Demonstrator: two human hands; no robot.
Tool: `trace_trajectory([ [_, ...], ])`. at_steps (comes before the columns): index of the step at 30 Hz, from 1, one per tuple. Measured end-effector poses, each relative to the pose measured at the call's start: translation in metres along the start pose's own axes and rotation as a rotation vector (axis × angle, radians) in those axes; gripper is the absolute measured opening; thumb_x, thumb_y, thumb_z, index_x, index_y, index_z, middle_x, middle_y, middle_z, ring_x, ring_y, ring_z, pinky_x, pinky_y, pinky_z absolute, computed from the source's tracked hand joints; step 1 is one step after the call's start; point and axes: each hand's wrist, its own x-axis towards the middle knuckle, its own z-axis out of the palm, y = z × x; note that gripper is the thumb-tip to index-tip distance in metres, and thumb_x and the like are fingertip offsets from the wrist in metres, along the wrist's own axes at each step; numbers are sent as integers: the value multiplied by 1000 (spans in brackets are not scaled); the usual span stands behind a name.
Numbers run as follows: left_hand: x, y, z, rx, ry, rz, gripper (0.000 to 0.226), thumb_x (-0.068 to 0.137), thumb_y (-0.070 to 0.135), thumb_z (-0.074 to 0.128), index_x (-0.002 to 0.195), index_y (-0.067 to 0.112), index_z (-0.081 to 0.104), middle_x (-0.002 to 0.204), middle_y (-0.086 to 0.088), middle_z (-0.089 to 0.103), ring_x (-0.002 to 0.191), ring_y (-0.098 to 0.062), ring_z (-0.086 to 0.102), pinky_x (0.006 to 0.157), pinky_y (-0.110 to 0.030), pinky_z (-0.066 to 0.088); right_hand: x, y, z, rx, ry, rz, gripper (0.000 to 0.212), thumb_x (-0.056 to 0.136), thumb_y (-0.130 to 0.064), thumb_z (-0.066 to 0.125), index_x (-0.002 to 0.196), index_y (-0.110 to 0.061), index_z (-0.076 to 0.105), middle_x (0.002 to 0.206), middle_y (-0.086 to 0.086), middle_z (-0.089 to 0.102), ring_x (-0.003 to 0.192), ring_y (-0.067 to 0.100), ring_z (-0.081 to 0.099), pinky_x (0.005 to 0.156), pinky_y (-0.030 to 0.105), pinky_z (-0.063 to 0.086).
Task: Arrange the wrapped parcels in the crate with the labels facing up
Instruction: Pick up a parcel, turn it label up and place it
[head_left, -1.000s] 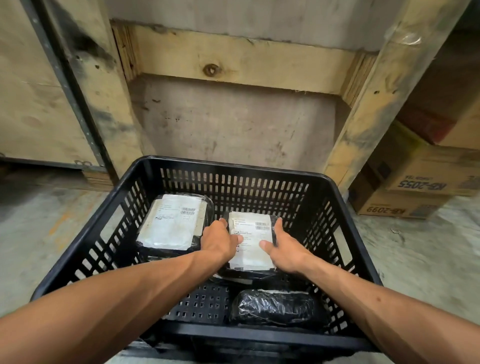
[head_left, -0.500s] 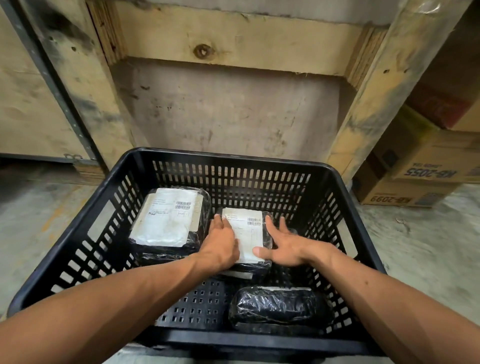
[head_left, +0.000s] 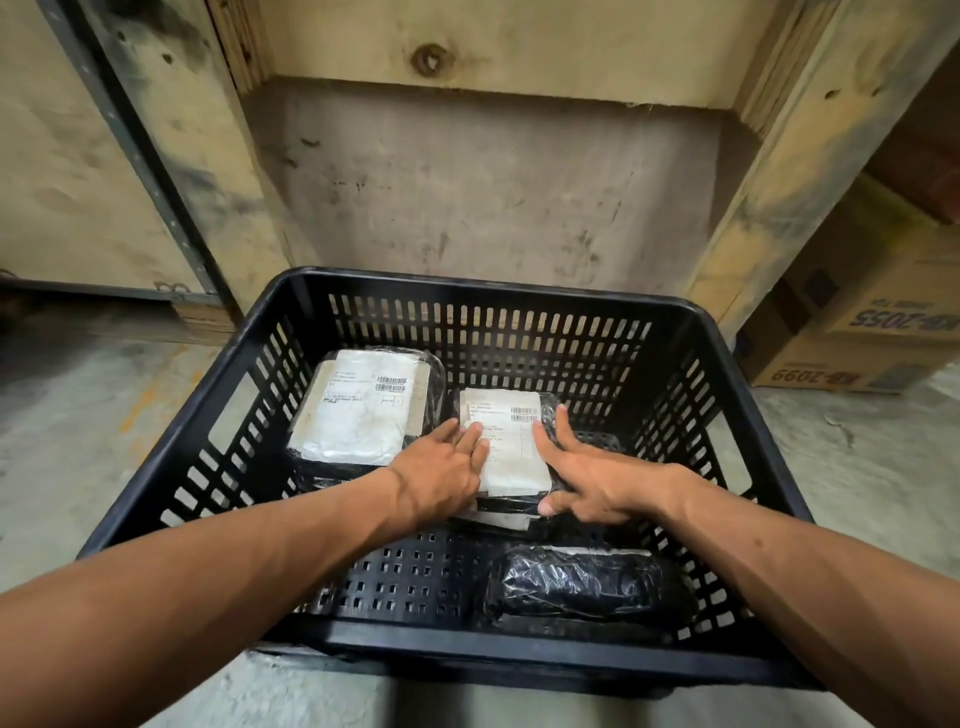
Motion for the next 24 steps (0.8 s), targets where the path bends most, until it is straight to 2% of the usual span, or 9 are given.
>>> trace_trajectory([
  [2, 3, -3, 7, 10, 5, 12, 57, 111, 26, 16, 158, -3, -1, 165, -27, -3, 155, -37, 4, 126, -45, 1, 2, 1, 0, -29, -11, 1, 106, 102, -46, 58, 157, -30, -31, 150, 7, -55, 146, 35, 42, 115, 44, 46],
  [5, 8, -5, 8, 32, 15, 32, 57, 111, 26, 19, 158, -2, 0, 165, -27, -2, 155, -37, 9, 126, -45, 3, 2, 1, -2, -51, -17, 3, 106, 101, -50, 57, 157, -32, -31, 152, 8, -54, 136, 37, 54, 112, 46, 48],
  [10, 11, -7, 6, 25, 27, 22, 61, 111, 31, 25, 159, 0, 3, 166, -25, 0, 154, -35, 15, 124, -41, 3, 2, 1, -4, -82, -10, 10, 104, 101, -51, 56, 158, -33, -30, 152, 7, -54, 143, 32, 47, 118, 44, 41],
  [12, 12, -7, 4, 44, 10, 17, 62, 111, 34, 23, 159, 1, 3, 166, -24, 0, 154, -35, 13, 123, -42, 0, 2, 1, -6, -97, -12, 11, 104, 101, -52, 55, 157, -35, -31, 152, 6, -54, 143, 32, 47, 118, 44, 41],
  [14, 12, -9, 2, 95, -12, 19, 71, 108, 48, 22, 159, 1, 3, 166, -22, 1, 154, -35, 12, 122, -47, -7, 1, 0, -7, -110, -19, 16, 103, 101, -54, 54, 157, -37, -31, 152, 5, -54, 143, 33, 48, 118, 44, 41],
  [16, 13, -10, 0, 136, -14, 29, 78, 105, 56, 20, 160, 3, 4, 166, -20, 2, 154, -34, 12, 120, -50, -13, 2, 1, -7, -127, -21, 15, 103, 101, -56, 53, 157, -37, -31, 152, 5, -53, 146, 33, 44, 120, 45, 38],
  [19, 12, -12, 1, 100, -17, 39, 80, 103, 59, 22, 160, 5, 1, 166, -19, 0, 155, -33, 8, 121, -48, -12, 3, 1, -5, -156, -21, 23, 102, 101, -56, 52, 157, -35, -31, 152, 6, -53, 150, 35, 37, 124, 47, 31],
  [22, 12, -13, 1, 59, -22, 45, 81, 103, 59, 23, 159, 5, 0, 166, -20, -2, 155, -33, 6, 122, -46, -10, 5, 1, -3, -191, -14, 27, 102, 100, -59, 51, 157, -34, -31, 153, 8, -51, 158, 36, 15, 128, 51, 18],
  [24, 13, -13, 1, 54, -22, 43, 81, 103, 59, 23, 159, 5, -1, 166, -20, -3, 155, -32, 4, 122, -46, -9, 5, 2, -3, -217, -6, 33, 103, 98, -64, 49, 157, -34, -30, 155, 9, -48, 159, 37, 7, 128, 54, 13],
])
